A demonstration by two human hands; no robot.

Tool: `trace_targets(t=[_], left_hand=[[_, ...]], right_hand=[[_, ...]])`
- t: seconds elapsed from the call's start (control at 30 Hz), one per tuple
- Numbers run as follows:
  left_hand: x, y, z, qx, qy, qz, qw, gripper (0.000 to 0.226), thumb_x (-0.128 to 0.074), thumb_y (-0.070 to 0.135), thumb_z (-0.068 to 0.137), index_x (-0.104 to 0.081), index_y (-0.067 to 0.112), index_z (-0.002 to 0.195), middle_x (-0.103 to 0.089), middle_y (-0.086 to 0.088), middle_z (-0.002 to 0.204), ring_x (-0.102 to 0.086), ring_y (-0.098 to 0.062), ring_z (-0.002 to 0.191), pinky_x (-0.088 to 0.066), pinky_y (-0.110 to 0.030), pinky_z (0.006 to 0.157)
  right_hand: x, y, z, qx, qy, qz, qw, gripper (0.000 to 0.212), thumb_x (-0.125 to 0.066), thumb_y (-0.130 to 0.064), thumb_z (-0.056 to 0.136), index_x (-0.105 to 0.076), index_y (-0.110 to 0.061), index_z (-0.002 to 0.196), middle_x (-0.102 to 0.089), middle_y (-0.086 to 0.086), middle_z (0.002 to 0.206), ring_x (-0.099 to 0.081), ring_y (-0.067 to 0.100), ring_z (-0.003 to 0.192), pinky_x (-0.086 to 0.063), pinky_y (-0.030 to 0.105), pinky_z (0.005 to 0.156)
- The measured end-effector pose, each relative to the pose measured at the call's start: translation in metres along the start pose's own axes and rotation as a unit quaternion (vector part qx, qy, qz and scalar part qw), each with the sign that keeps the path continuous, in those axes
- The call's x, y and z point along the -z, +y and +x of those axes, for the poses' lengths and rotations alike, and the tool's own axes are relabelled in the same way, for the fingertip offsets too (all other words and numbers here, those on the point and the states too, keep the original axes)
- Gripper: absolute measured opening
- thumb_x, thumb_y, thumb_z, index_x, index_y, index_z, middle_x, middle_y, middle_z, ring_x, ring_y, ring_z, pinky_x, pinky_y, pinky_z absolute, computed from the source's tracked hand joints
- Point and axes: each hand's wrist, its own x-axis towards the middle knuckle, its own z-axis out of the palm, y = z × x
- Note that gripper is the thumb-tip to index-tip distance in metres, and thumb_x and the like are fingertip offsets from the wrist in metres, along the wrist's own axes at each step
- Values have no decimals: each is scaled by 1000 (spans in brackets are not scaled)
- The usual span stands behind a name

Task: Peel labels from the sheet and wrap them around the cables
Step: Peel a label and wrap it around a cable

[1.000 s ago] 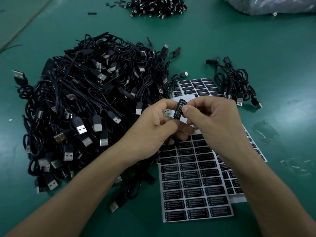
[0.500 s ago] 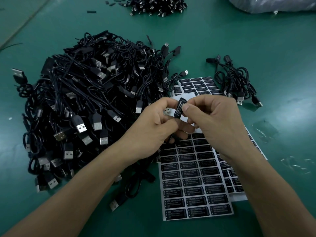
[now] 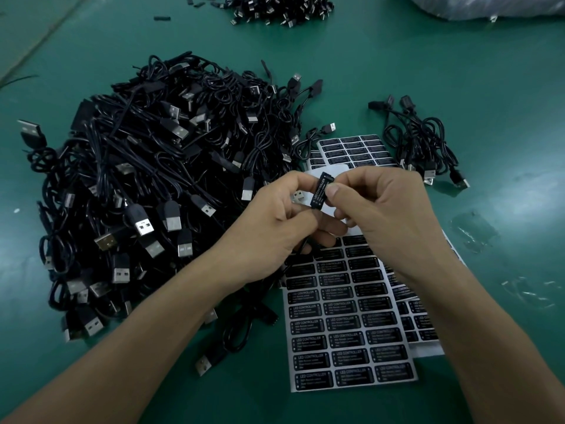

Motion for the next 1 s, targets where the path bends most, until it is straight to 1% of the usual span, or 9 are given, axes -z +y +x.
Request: trace_targets(t=[0.07, 0.17, 0.37, 0.57, 0.67, 0.73, 0.83, 0.93, 1.0], left_hand=[[0, 0, 0, 0, -1, 0, 1000, 25, -48, -1, 102, -54, 21, 111, -79, -2, 88, -74, -12, 74, -52, -19, 59], [0, -1, 0, -4, -2, 3, 1000, 25, -48, 0, 102, -54, 22, 111, -79, -2, 89, -74, -12, 75, -53, -18, 59], [0, -1, 0, -3, 1, -1, 1000, 24, -50, 1, 102, -55, 22, 112, -79, -3, 89, -75, -13, 76, -53, -18, 59], [-1, 1, -1, -1, 4, -10, 1000, 21, -51, 0, 101, -54, 18, 111, -79, -4, 87, -74, -13, 74, -53, -18, 58], [-1, 2, -2, 2, 9, -15, 1000, 17, -51, 1, 101, -55, 16, 108, -79, -4, 86, -74, -12, 73, -53, -19, 58], [-2, 3, -2, 1, 14, -14, 1000, 12, -51, 6, 103, -56, 17, 106, -79, -2, 85, -74, -13, 73, -53, -20, 59], [-3, 4, -2, 4, 23, -20, 1000, 8, -49, 12, 105, -55, 16, 101, -79, -2, 83, -75, -15, 74, -53, -21, 59], [-3, 5, -2, 12, 28, -22, 999, 10, -46, 9, 105, -53, 12, 99, -78, -2, 80, -75, -15, 72, -53, -22, 58], [-3, 5, -3, 15, 28, -21, 999, 11, -45, 7, 105, -52, 11, 97, -78, -1, 79, -74, -14, 72, -53, -21, 58]], right_hand=[[0, 0, 1, 0, 1, -1, 1000, 19, -69, -16, 91, -71, -21, 73, -67, 9, 66, -60, 14, 57, -55, 34, 56], [0, 0, 1, 1, 4, -1, 1000, 20, -69, -16, 91, -71, -22, 72, -67, 8, 66, -61, 14, 57, -55, 34, 56], [-1, -1, 0, -4, 13, 4, 1000, 18, -70, -15, 90, -71, -19, 72, -67, 7, 63, -59, 9, 53, -55, 30, 54], [-4, -2, -1, -10, 31, 1, 999, 19, -71, -17, 88, -71, -20, 69, -67, 5, 61, -58, 9, 53, -55, 35, 54], [-5, -3, -2, -9, 35, -1, 999, 19, -71, -16, 87, -70, -20, 68, -65, -1, 57, -55, 6, 50, -52, 28, 51], [-5, -4, -2, -8, 35, 0, 999, 20, -71, -15, 87, -70, -20, 68, -63, -5, 55, -54, 5, 49, -50, 22, 49], [-6, -6, -3, -6, 37, 8, 999, 21, -71, -12, 87, -70, -20, 67, -63, -9, 53, -54, 1, 48, -46, 17, 48], [-7, -9, -5, 0, 40, 14, 999, 23, -71, -10, 85, -69, -20, 66, -62, -15, 51, -55, -3, 44, -42, 9, 46], [-8, -10, -7, 10, 46, 7, 999, 22, -73, -10, 83, -68, -21, 65, -63, -16, 52, -56, -4, 45, -41, 7, 46]])
